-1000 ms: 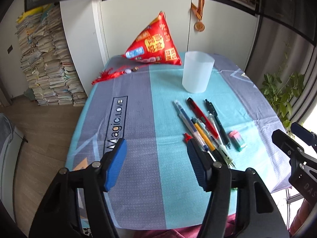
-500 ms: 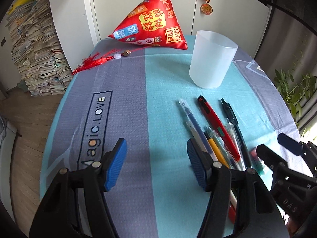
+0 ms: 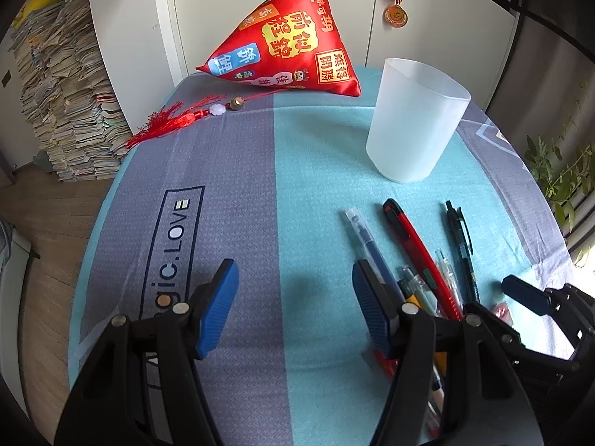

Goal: Organize stationery
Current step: 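Move right tool to the black pen while left tool approaches the clear blue pen, then grasp the black pen with right tool while left tool grasps the clear blue pen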

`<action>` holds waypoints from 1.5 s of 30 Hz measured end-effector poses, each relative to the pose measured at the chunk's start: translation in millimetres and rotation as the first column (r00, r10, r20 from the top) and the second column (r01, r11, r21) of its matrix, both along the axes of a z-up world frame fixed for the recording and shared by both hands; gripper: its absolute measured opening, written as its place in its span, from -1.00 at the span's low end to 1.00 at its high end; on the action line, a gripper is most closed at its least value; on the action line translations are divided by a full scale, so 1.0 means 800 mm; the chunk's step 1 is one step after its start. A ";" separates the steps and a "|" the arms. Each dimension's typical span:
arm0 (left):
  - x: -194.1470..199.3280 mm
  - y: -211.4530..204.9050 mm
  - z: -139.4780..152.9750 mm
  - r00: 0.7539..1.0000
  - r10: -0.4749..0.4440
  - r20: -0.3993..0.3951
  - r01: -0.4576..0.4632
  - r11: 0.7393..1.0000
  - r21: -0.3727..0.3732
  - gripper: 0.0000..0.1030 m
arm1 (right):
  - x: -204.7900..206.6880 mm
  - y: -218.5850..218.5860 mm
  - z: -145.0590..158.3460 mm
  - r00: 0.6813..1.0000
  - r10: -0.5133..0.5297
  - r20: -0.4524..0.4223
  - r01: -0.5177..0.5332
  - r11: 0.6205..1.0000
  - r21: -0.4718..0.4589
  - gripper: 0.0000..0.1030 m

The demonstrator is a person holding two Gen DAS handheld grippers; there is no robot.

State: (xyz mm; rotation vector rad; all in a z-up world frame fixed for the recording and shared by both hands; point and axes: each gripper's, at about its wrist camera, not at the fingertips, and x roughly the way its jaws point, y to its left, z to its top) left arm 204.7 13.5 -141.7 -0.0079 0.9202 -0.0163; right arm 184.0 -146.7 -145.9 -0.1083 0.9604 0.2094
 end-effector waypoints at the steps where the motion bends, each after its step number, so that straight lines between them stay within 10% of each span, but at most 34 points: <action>1: 0.003 -0.002 0.001 1.000 0.000 -0.001 0.000 1.000 -0.003 0.21 | 0.001 -0.001 0.000 1.000 -0.001 -0.002 0.001 1.000 0.003 -0.04; 18: 0.056 -0.030 -0.016 0.996 -0.010 -0.087 0.009 1.000 -0.012 0.18 | 0.077 -0.012 0.016 0.993 -0.107 -0.043 0.111 0.988 0.110 -0.04; 23: 0.065 -0.039 -0.023 0.995 -0.019 -0.099 0.019 1.000 0.005 -0.04 | 0.101 -0.002 0.008 0.991 -0.107 -0.078 0.115 0.989 0.097 -0.28; 29: 0.063 -0.046 -0.021 0.995 -0.065 -0.080 0.065 0.998 -0.010 -0.83 | 0.103 0.007 0.001 0.995 -0.070 -0.067 0.076 0.992 0.101 -0.67; 45: -0.004 -0.015 0.062 0.995 -0.079 0.056 0.085 0.991 -0.105 -0.86 | 0.025 -0.022 0.085 0.993 -0.094 0.075 0.074 0.967 0.243 -0.68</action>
